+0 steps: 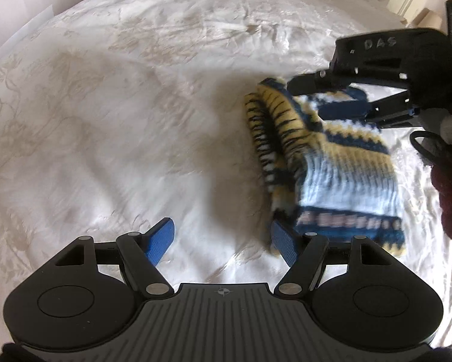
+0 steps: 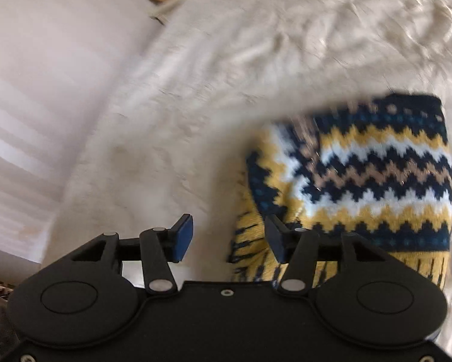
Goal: Fold small clothes
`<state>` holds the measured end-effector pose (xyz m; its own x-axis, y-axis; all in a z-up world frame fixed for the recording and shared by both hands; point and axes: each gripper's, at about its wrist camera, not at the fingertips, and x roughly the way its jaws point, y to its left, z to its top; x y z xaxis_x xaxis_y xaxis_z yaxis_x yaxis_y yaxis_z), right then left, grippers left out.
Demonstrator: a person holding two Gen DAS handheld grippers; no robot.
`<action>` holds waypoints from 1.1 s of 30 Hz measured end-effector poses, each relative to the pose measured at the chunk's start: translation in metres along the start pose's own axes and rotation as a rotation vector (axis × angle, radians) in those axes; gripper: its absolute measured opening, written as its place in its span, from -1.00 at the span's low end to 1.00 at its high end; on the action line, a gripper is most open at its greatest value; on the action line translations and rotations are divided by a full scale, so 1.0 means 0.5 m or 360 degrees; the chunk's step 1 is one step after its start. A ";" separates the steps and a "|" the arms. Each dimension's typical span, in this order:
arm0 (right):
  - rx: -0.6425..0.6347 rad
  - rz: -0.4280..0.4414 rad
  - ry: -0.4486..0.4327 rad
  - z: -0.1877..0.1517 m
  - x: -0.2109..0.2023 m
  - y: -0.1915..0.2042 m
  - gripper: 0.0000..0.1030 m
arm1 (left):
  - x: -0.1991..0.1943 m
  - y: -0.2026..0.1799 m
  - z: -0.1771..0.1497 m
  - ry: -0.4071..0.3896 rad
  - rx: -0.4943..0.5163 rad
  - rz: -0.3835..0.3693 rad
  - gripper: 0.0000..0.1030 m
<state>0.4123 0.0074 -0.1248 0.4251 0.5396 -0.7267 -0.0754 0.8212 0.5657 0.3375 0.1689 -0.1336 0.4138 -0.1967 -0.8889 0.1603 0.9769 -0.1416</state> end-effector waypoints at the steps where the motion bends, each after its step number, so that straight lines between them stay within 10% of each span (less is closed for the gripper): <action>1: 0.0001 0.0016 -0.0025 0.000 -0.013 0.000 0.17 | -0.003 -0.005 0.003 -0.0012 0.0005 -0.0011 0.36; 12: 0.0194 -0.0269 -0.0205 -0.034 -0.159 -0.155 0.17 | 0.016 -0.135 0.104 -0.0157 0.0242 -0.0189 0.37; 22: 0.0324 -0.0361 -0.0152 -0.084 -0.178 -0.242 0.20 | 0.168 -0.175 0.168 -0.0039 0.0400 -0.0025 0.37; 27: 0.0325 -0.0324 -0.0134 -0.077 -0.165 -0.261 0.42 | 0.229 -0.090 0.143 0.0094 0.0155 -0.0062 0.79; 33: 0.0264 -0.0260 -0.0146 -0.042 -0.145 -0.281 0.62 | 0.179 -0.050 0.133 0.0012 0.0033 -0.0239 0.78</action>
<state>0.3734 -0.1433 -0.1596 0.5005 0.3770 -0.7794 0.1466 0.8503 0.5055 0.4303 0.1213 -0.1809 0.3771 -0.3398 -0.8616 0.2386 0.9345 -0.2641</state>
